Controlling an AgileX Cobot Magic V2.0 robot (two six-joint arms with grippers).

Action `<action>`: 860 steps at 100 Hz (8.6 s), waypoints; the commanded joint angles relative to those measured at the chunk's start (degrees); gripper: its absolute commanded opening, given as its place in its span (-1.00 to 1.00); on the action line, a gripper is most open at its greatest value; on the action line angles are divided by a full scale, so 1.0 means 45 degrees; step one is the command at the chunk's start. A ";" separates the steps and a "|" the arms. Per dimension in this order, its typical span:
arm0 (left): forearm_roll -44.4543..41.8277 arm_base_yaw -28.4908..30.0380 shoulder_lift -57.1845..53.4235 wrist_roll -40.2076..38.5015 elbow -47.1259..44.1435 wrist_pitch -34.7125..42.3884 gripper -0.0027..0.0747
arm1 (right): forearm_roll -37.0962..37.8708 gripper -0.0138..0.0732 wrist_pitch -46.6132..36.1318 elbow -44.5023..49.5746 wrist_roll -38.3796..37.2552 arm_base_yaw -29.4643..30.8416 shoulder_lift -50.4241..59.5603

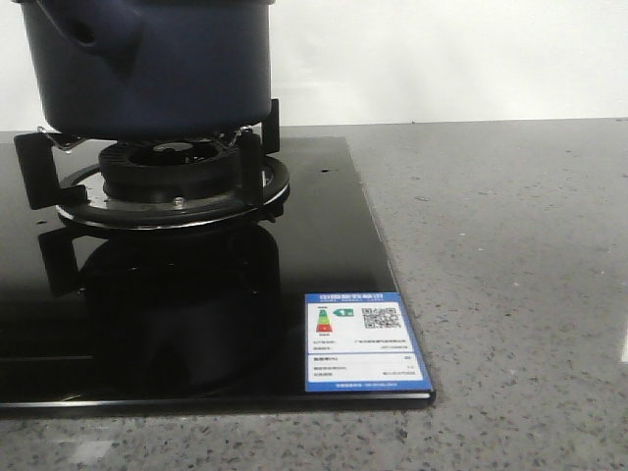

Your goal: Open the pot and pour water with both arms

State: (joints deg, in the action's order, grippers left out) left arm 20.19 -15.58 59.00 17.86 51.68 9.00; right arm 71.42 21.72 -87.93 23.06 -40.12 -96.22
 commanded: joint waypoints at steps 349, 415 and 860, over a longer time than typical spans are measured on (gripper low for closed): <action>0.0032 0.0027 -0.0322 -0.0043 0.0437 0.1435 0.02 | -0.3325 0.67 -1.2592 1.1858 -1.3412 1.0926 0.2832; 0.0032 0.0027 -0.0322 -0.0043 0.0437 0.1435 0.02 | 0.0969 0.69 -1.0369 1.2568 -1.8702 1.0926 0.6085; 0.0091 -0.0226 -1.1691 0.0010 -0.9107 -0.0261 -0.98 | 0.2131 -0.84 -0.9332 1.7090 -2.3108 1.0394 1.6583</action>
State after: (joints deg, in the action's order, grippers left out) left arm 21.27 -16.79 5.84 17.86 9.47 3.48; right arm 82.55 -20.26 -9.54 -80.83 6.76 -21.29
